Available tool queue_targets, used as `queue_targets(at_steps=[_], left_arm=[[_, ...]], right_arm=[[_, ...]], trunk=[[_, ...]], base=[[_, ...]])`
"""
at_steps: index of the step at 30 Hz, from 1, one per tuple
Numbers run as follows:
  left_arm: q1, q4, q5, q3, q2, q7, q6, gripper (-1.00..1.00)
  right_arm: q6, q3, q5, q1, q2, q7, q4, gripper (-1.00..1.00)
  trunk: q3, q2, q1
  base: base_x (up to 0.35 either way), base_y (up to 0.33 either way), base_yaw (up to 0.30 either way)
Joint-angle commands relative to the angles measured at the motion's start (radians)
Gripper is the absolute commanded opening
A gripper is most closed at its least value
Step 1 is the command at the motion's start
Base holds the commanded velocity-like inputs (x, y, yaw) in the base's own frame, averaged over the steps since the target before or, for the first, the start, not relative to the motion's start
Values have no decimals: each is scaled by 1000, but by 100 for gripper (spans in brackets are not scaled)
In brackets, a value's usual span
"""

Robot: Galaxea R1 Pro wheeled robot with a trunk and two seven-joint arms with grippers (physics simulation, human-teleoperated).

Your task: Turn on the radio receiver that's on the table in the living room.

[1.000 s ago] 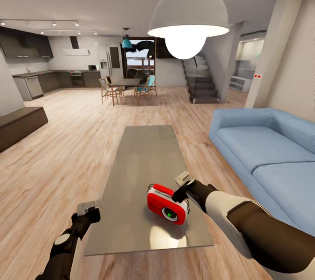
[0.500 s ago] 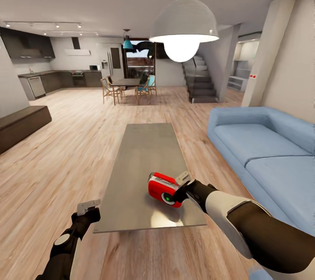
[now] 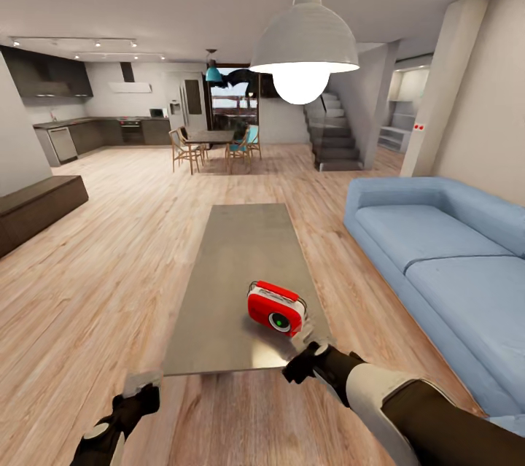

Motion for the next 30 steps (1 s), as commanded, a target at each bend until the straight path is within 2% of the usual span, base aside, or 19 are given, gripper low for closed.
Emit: queue_targets(at_steps=[1,3,4,6,7,8,9,10,12,14,17,20,23,27,29,30], left_arm=[[0,50,2,1,13,0,-27,-100],[0,145,2,2,41,1,-88,-100],[0,225,4,3,72,1,-132,-100],[0,334,5,4,119,2,-169,-100],[0,369,5,5,138,2,-175,-100],[0,419,5,4,162,2,-181,-100],[0,450,5,4,177,2,-183,-100],[0,490,5,4,190,2,-188,-100],[0,544,5,4,202,2,-215,-100],[0,610,4,4,206,7,-270,-100],[2,698,0,1,224,64,-373,-100],[4,746,-2,-2,246,120,-423,-100],[4,808,-3,-5,258,133,-435,-100],[4,842,0,-5,251,136,-436,-100],[5,850,3,-5,237,137,-434,-100],[5,856,3,-5,215,137,-432,-100]], right_arm=[[-7,-1,-1,18,0,-1,0,100],[-16,-2,-1,54,0,-2,0,100],[-22,-3,-4,88,0,-2,0,100],[-63,-5,-30,147,-26,-11,0,100],[-94,-6,-58,173,-40,-23,0,100],[-136,-6,-122,216,-59,-52,0,100],[-157,-6,-174,247,-70,-75,0,100],[-175,-5,-243,294,-87,-103,0,100],[-189,-4,-302,353,-113,-124,0,100],[-194,-4,-325,387,-135,-132,0,100],[-196,-5,-335,415,-185,-136,0,100],[-217,-5,-338,446,-220,-137,0,100],[-265,-5,-339,496,-231,-138,0,100],[-275,-5,-341,511,-229,-138,0,100],[-273,-5,-343,513,-226,-137,1,100],[-269,-5,-343,514,-225,-137,1,100]], trunk=[[0,0,0],[0,0,0],[0,0,0],[0,0,0],[0,0,0],[0,0,0],[0,0,0],[0,0,0],[0,0,0],[0,0,0],[0,0,0],[0,0,0],[0,0,0],[0,0,0],[0,0,0],[0,0,0]], base=[[0,0,0],[0,0,0],[0,0,0],[0,0,0],[0,0,0],[0,0,0],[0,0,0],[0,0,0],[0,0,0],[0,0,0],[0,0,0],[0,0,0],[0,0,0],[0,0,0],[0,0,0],[0,0,0]])
